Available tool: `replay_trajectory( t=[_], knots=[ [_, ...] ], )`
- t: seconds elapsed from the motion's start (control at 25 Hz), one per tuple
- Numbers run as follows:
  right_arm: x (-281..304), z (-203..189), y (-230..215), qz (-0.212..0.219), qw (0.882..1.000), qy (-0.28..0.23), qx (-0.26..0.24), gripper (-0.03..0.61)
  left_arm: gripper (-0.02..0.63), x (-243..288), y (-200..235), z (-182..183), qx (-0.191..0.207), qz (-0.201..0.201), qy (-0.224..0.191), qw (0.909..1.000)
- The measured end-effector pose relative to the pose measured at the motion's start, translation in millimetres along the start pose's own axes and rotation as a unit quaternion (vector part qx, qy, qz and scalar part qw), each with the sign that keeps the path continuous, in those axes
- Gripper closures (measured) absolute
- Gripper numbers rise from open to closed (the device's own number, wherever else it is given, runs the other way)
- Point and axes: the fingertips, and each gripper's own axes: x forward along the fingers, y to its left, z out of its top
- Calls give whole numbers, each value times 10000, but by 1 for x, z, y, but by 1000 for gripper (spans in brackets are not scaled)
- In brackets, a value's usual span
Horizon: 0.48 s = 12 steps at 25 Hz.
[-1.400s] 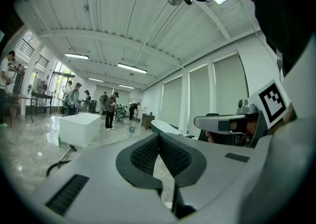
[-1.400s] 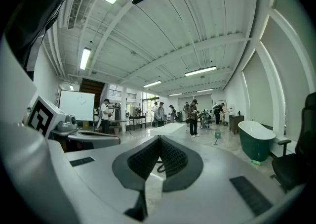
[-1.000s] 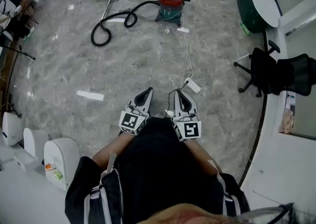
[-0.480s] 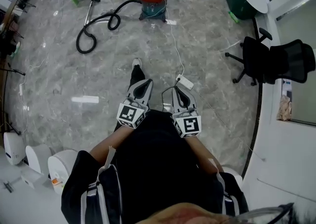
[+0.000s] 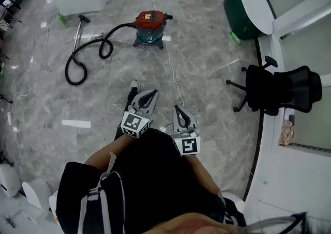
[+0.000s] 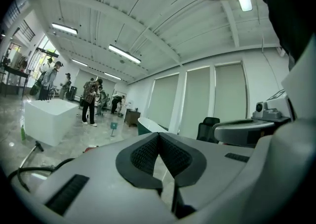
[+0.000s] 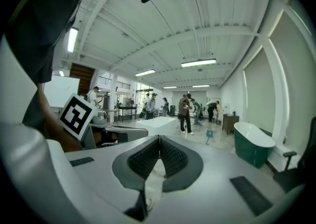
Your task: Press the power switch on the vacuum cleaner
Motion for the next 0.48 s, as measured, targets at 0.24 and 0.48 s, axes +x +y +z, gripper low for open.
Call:
replay_trajectory(
  t=[0.24,0.48],
  knots=[
    [180,33,-55,-238,9942,457,946,560,595,92,118,64,307,-322,153,9989],
    [313,84,-81,-83,9956,294,882,560,595,145,209,111,-98,-242,120,9996]
  ],
)
